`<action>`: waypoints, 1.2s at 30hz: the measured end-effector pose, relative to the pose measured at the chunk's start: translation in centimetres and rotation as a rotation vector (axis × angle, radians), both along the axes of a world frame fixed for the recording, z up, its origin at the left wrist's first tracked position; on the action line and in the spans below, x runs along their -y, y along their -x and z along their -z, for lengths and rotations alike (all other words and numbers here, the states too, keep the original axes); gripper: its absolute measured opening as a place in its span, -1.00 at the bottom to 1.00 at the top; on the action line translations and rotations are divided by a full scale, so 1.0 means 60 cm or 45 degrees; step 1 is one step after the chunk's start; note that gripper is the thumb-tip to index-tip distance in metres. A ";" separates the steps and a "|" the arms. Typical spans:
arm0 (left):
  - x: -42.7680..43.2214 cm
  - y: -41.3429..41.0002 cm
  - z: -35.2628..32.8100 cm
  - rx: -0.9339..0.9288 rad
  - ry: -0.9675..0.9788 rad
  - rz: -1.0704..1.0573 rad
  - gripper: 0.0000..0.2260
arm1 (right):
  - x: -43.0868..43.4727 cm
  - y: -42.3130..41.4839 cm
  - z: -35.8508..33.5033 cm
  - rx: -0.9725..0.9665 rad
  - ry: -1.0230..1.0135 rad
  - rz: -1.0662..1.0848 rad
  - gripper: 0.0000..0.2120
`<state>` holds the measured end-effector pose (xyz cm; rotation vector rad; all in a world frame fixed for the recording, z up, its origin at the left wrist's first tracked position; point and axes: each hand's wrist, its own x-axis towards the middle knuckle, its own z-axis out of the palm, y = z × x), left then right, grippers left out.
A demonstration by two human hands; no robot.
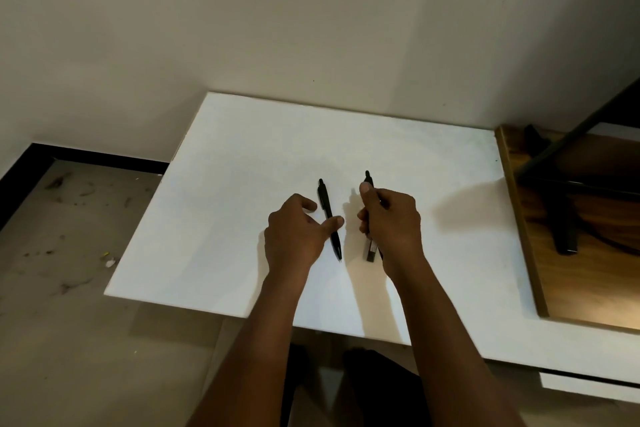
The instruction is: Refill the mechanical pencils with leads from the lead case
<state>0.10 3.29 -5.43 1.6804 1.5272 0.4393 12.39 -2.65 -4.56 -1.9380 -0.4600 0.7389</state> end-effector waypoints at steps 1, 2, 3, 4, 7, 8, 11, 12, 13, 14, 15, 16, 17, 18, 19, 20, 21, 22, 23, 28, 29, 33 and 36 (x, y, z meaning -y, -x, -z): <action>0.001 -0.002 0.000 -0.015 -0.014 0.002 -0.55 | -0.002 0.001 0.000 -0.068 -0.024 -0.014 -0.79; 0.002 -0.004 0.001 -0.021 -0.025 0.004 -0.56 | -0.004 0.003 -0.001 -0.161 -0.064 -0.032 -0.85; 0.002 -0.005 0.002 -0.024 -0.033 0.007 -0.57 | -0.004 0.004 -0.001 -0.210 -0.089 -0.044 -0.83; 0.001 -0.005 0.003 -0.021 -0.037 0.008 -0.60 | -0.004 0.005 0.002 -0.194 -0.090 -0.057 -0.77; -0.002 -0.004 0.003 0.002 -0.030 0.015 -0.66 | -0.001 0.006 0.004 -0.012 -0.040 -0.047 -0.83; -0.003 -0.003 0.003 0.011 -0.024 0.019 -0.66 | -0.002 0.007 0.004 0.010 -0.035 -0.027 -0.84; -0.004 -0.003 0.001 0.035 -0.010 0.032 -0.69 | -0.008 0.012 0.007 0.200 0.085 -0.047 -0.79; -0.004 -0.003 0.000 0.035 -0.012 0.041 -0.70 | -0.010 0.015 0.009 0.305 0.151 -0.076 -0.77; -0.003 -0.002 0.000 0.035 -0.014 0.048 -0.71 | -0.012 0.018 0.010 0.391 0.201 -0.100 -0.75; -0.003 -0.002 -0.001 0.037 -0.016 0.054 -0.71 | -0.013 0.022 0.010 0.444 0.230 -0.117 -0.74; -0.003 -0.002 -0.002 0.038 -0.017 0.057 -0.71 | -0.013 0.025 0.010 0.472 0.246 -0.131 -0.74; -0.002 -0.001 -0.003 0.038 -0.017 0.057 -0.71 | -0.014 0.027 0.011 0.485 0.262 -0.142 -0.74; -0.002 -0.001 -0.004 0.038 -0.017 0.058 -0.71 | -0.014 0.028 0.012 0.492 0.275 -0.150 -0.74; -0.002 -0.001 -0.005 0.038 -0.022 0.064 -0.71 | -0.014 0.029 0.013 0.497 0.286 -0.155 -0.75; -0.002 -0.002 -0.005 0.038 -0.030 0.073 -0.71 | -0.013 0.030 0.014 0.500 0.297 -0.157 -0.76; -0.001 -0.002 -0.006 0.037 -0.040 0.082 -0.71 | -0.012 0.031 0.014 0.503 0.303 -0.156 -0.78; -0.001 -0.002 -0.007 0.037 -0.049 0.089 -0.71 | -0.012 0.032 0.015 0.503 0.307 -0.153 -0.78; -0.001 -0.002 -0.008 0.036 -0.056 0.093 -0.70 | -0.012 0.033 0.015 0.504 0.312 -0.151 -0.78; -0.001 -0.002 -0.008 0.037 -0.060 0.095 -0.70 | -0.012 0.033 0.016 0.512 0.318 -0.153 -0.77; -0.002 0.001 -0.009 0.044 -0.037 0.122 -0.71 | -0.013 0.033 0.015 0.539 0.335 -0.169 -0.76; -0.003 0.001 -0.009 0.049 -0.034 0.124 -0.71 | -0.013 0.033 0.014 0.539 0.337 -0.165 -0.77; -0.004 0.001 -0.008 0.071 -0.005 0.135 -0.72 | -0.011 0.031 0.014 0.546 0.318 -0.145 -0.78; -0.004 -0.001 -0.007 0.100 0.035 0.140 -0.72 | -0.012 0.028 0.015 0.563 0.296 -0.145 -0.81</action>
